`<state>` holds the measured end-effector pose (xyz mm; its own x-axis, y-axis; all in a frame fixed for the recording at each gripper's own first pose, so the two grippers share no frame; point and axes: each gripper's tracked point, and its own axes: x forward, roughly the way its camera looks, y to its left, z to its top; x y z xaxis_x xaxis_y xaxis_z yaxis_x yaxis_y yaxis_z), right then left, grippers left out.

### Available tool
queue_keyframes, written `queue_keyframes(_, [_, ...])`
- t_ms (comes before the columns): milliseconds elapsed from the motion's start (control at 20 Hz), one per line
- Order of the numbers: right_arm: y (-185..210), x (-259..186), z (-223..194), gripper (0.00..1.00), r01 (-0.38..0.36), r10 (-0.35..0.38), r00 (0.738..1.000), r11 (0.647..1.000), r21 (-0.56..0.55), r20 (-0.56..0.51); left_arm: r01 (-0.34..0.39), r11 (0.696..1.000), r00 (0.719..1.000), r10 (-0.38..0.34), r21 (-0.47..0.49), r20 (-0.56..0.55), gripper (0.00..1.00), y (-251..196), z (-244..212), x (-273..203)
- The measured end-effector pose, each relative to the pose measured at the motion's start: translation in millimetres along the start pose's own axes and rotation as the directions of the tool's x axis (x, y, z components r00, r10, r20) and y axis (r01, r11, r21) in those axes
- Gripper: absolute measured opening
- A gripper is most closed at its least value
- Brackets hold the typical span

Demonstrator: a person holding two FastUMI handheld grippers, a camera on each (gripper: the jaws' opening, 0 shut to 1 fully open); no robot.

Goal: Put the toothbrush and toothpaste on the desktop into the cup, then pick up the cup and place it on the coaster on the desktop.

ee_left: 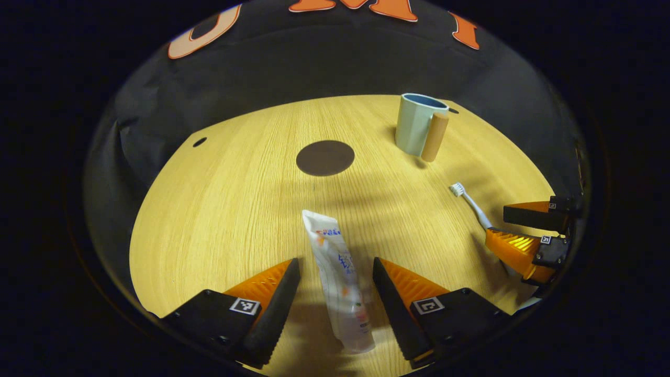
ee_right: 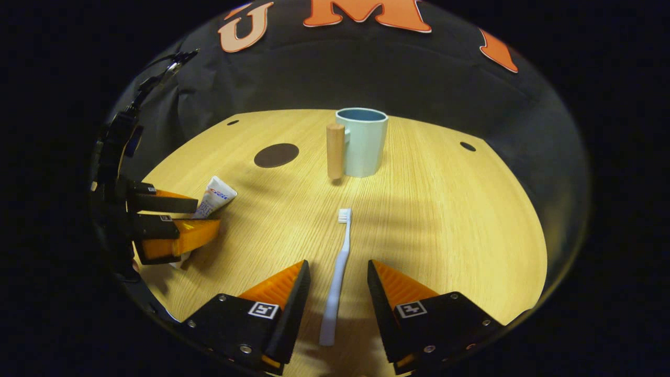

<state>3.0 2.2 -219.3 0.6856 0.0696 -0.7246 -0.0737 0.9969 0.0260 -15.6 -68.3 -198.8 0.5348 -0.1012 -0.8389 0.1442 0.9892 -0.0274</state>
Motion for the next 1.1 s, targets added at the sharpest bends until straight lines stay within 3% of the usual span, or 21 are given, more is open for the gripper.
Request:
queue_keyframes(150, [-1, 9, 1, 0.63, 0.009, -0.009, 1.0, 1.0, 0.0, -0.008, -0.004, 1.0, 1.0, 0.004, -0.01, 0.018, 0.86, 14, 14, -8])
queue_keyframes(250, [-2, 8, 4, 0.62, 0.025, -0.025, 1.0, 1.0, 0.0, -0.009, 0.006, 0.999, 1.0, -0.006, -0.038, 0.002, 0.74, 16, 19, -14])
queue_keyframes(400, [-2, 11, 4, 0.45, 0.037, -0.037, 0.999, 0.999, 0.004, -0.006, -0.004, 0.998, 1.0, 0.003, -0.064, -0.018, 0.5, 22, 24, -18])
queue_keyframes(450, [-3, 10, 4, 0.41, 0.041, -0.041, 0.999, 0.999, 0.008, -0.01, -0.005, 0.998, 1.0, 0.004, -0.064, -0.018, 0.5, 23, 27, -14])
queue_keyframes(500, [-3, 10, 7, 0.31, 0.049, -0.049, 0.999, 0.999, 0.017, -0.008, -0.021, 0.998, 1.0, 0.02, -0.061, -0.014, 0.43, 26, 31, -7])
queue_keyframes(600, [-5, 13, 7, 0.18, 0.053, -0.053, 0.999, 0.998, 0.032, -0.007, -0.014, 0.998, 1.0, 0.013, -0.063, -0.017, 0.23, 29, 45, -9])
queue_keyframes(700, [-7, 13, 10, 0.11, 0.051, -0.051, 0.999, 0.998, 0.041, 0.0, -0.013, 0.998, 1.0, 0.012, -0.068, -0.01, 0.23, 38, 61, -13])
queue_keyframes(800, [-8, 13, 10, 0.07, 0.046, -0.047, 0.999, 0.998, 0.045, 0.006, -0.013, 0.996, 1.0, 0.012, -0.091, -0.016, 0.13, 54, 76, -8])
queue_keyframes(950, [-4, 14, 14, 0.05, 0.022, -0.023, 0.999, 0.999, 0.048, 0.024, -0.022, 0.995, 1.0, 0.021, -0.097, -0.013, 0.12, 58, 52, 0])
queue_keyframes(1100, [-5, 11, 21, 0.05, 0.012, -0.014, 0.998, 0.999, 0.044, 0.055, -0.014, 0.995, 1.0, 0.013, -0.1, -0.002, 0.13, 60, 58, -12])
